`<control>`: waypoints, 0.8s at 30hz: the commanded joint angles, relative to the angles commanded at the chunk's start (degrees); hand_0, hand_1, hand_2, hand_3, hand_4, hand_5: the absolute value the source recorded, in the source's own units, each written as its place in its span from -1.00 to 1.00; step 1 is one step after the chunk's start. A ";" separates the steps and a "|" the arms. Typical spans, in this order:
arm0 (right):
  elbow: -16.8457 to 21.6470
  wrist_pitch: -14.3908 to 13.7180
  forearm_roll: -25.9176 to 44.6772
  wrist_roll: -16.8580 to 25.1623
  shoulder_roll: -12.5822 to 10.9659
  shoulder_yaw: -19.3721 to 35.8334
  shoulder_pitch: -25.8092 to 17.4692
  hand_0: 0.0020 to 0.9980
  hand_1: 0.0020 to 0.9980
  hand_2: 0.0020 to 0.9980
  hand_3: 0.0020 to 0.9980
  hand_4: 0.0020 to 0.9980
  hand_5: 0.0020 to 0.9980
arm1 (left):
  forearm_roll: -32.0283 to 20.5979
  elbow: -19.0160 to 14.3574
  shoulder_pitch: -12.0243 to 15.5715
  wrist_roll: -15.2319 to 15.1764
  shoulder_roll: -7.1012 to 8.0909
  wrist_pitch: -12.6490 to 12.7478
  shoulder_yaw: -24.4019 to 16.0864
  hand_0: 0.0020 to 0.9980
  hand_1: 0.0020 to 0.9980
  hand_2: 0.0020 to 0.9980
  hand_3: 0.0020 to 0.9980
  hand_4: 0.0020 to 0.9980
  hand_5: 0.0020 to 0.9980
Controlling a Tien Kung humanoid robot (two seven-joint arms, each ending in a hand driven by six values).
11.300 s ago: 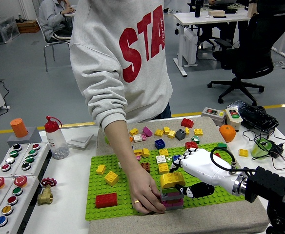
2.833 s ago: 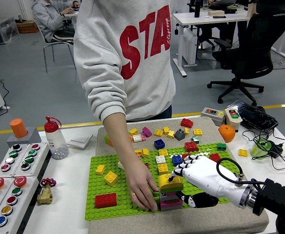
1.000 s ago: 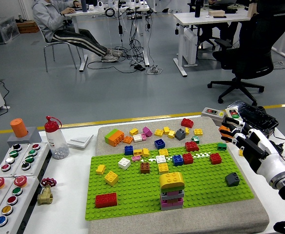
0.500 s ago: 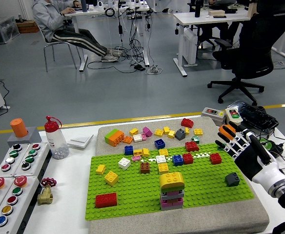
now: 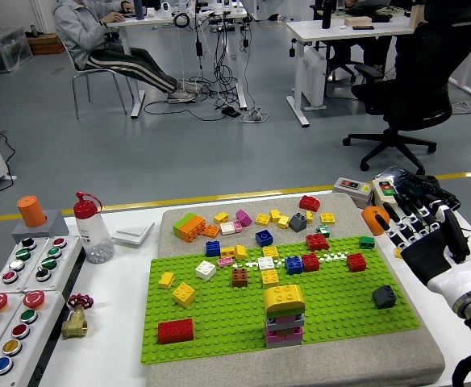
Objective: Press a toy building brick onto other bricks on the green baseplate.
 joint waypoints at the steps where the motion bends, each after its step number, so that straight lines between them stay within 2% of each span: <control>1: -0.04 -0.05 0.25 0.05 -0.13 0.14 0.09 0.66 0.56 0.60 0.65 0.01 -0.16 | -0.06 0.02 -0.02 -0.05 0.00 0.01 0.02 0.26 0.19 0.21 -0.11 -0.40 0.88; 2: -0.06 -0.06 0.61 -0.01 -0.38 0.49 0.28 0.67 0.53 0.58 0.53 -0.19 -0.06 | -0.26 0.08 -0.06 -0.25 0.03 0.11 0.06 0.26 0.19 0.21 -0.10 -0.40 0.89; 7: 0.09 0.19 1.04 -0.69 -0.95 1.44 0.85 0.67 0.53 0.58 0.53 -0.19 -0.06 | -0.86 0.23 -0.19 -0.89 0.09 0.56 0.14 0.26 0.19 0.21 -0.10 -0.40 0.89; 8: 0.16 0.05 1.04 -0.75 -0.98 1.52 0.93 0.65 0.51 0.62 0.58 -0.07 0.00 | -0.86 0.24 -0.23 -0.97 0.10 0.62 0.11 0.26 0.19 0.20 -0.11 -0.40 0.89; 13: 0.47 -0.62 1.25 -0.75 -0.98 1.87 1.07 0.65 0.51 0.62 0.58 -0.07 0.00 | -0.62 0.31 -0.44 -1.15 0.13 0.71 -0.11 0.26 0.19 0.20 -0.11 -0.40 0.89; 14: 0.49 -0.66 1.27 -0.74 -0.97 1.89 1.07 0.63 0.49 0.64 0.59 -0.01 0.00 | -0.60 0.31 -0.46 -1.16 0.13 0.72 -0.12 0.25 0.19 0.20 -0.12 -0.40 0.90; 24: -0.46 0.47 1.41 -2.04 -0.64 2.53 1.22 0.61 0.50 0.62 0.59 0.00 -0.03 | -0.06 0.37 -0.91 -1.21 0.42 0.95 -0.59 0.25 0.19 0.20 -0.12 -0.40 0.90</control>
